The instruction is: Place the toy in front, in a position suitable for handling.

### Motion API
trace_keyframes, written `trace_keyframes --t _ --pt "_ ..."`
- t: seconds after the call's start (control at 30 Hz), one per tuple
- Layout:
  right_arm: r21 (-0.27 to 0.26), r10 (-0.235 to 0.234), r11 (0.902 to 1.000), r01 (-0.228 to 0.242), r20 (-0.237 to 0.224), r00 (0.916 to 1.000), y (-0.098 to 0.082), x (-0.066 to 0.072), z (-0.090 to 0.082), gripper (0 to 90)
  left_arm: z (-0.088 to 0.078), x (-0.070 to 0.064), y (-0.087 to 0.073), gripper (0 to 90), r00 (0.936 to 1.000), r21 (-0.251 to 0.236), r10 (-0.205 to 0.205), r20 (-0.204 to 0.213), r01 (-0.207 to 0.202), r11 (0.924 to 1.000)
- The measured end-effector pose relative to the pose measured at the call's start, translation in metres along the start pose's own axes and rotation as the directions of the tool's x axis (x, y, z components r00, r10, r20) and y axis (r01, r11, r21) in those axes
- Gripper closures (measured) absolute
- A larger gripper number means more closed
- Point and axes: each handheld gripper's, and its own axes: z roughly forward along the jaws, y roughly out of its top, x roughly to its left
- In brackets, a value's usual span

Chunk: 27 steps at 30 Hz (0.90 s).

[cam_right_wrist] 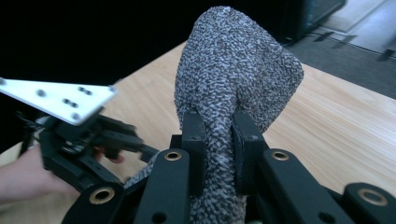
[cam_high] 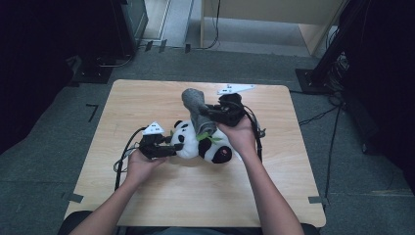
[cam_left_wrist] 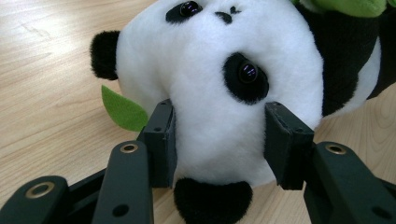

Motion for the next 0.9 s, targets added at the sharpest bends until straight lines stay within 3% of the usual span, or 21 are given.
trace_keyframes --t 0.2,0.33,0.4,0.43,0.47,0.57,0.7,0.9 --pt "0.029 0.002 0.9996 0.000 -0.070 0.9975 0.003 0.018 0.025 79.2 0.000 0.000 0.000 50.9 1.0000 -0.001 -0.002 -0.001 0.002 1.0000" --pt "0.066 0.029 0.9975 -0.023 -0.100 0.9945 -0.007 0.019 0.039 79.2 -0.001 -0.001 0.000 50.9 1.0000 0.002 0.008 -0.006 -0.008 1.0000" --pt "0.130 0.064 0.9903 -0.049 -0.108 0.9921 -0.020 0.014 0.054 79.2 0.000 -0.001 0.000 51.0 1.0000 0.000 0.003 -0.005 -0.003 1.0000" --pt "0.130 0.064 0.9903 -0.049 -0.108 0.9921 -0.020 0.014 0.054 79.2 0.000 -0.002 0.000 51.0 1.0000 0.001 0.006 -0.007 -0.006 1.0000" --pt "0.166 0.070 0.9846 -0.053 -0.099 0.9926 -0.028 0.010 0.061 79.3 0.000 -0.002 0.000 51.0 0.9999 0.003 0.009 -0.008 -0.009 1.0000" --pt "0.161 0.067 0.9855 -0.053 -0.086 0.9941 -0.033 0.006 0.062 79.3 0.000 -0.002 0.000 51.1 0.9999 0.003 0.012 -0.008 -0.012 0.9999" --pt "0.176 0.010 0.9845 -0.003 -0.042 0.9991 -0.034 0.004 0.057 79.4 0.000 -0.002 0.000 51.7 0.9999 0.007 0.016 -0.007 -0.016 0.9999" --pt "0.195 0.016 0.9805 -0.019 0.017 0.9997 -0.035 -0.010 0.044 79.5 -0.001 0.000 0.001 52.6 0.9999 0.015 0.011 0.004 -0.011 0.9998"
